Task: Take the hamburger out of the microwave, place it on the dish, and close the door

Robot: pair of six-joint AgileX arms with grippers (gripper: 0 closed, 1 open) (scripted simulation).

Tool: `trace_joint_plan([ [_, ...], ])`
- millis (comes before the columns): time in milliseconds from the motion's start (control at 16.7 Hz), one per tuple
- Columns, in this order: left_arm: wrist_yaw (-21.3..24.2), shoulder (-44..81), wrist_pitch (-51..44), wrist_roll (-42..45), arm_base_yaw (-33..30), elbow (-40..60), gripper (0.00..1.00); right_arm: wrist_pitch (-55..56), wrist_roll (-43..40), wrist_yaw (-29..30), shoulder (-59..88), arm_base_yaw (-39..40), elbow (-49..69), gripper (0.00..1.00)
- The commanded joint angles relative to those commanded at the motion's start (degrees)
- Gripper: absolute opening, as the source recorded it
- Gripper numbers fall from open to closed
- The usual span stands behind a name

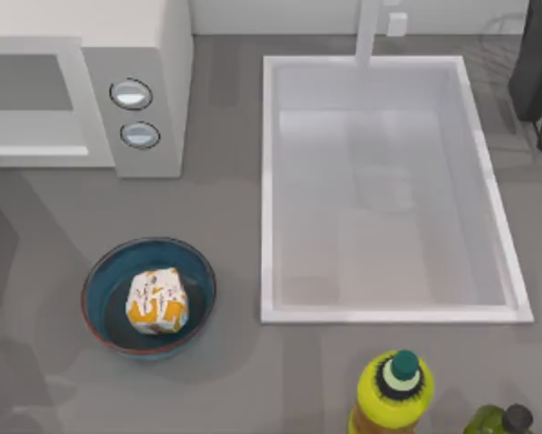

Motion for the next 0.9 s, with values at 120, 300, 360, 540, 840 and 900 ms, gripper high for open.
trace_joint_plan([
  [120, -1.10, -1.48, 0.66, -1.43, -1.46, -1.42, 0.00, 0.00, 0.00, 0.00, 0.00, 0.00, 0.00, 1.00],
  [300, -0.86, -1.24, 0.53, -1.43, -1.25, -1.31, 0.00, 0.00, 0.00, 0.00, 0.00, 0.00, 0.00, 1.00],
  [360, -0.97, -1.30, 0.53, -1.55, -1.39, -1.35, 0.00, 0.00, 0.00, 0.00, 0.00, 0.00, 0.00, 1.00],
  [540, -3.91, -2.96, 0.71, -4.89, -5.31, -2.41, 0.00, 0.00, 0.00, 0.00, 0.00, 0.00, 0.00, 1.00],
  [840, -13.65, -8.69, 1.32, -15.95, -21.03, -5.99, 0.00, 0.00, 0.00, 0.00, 0.00, 0.00, 0.00, 1.00],
  [900, -15.64, -9.92, 1.45, -18.22, -24.11, -6.74, 0.00, 0.00, 0.00, 0.00, 0.00, 0.00, 0.00, 1.00],
])
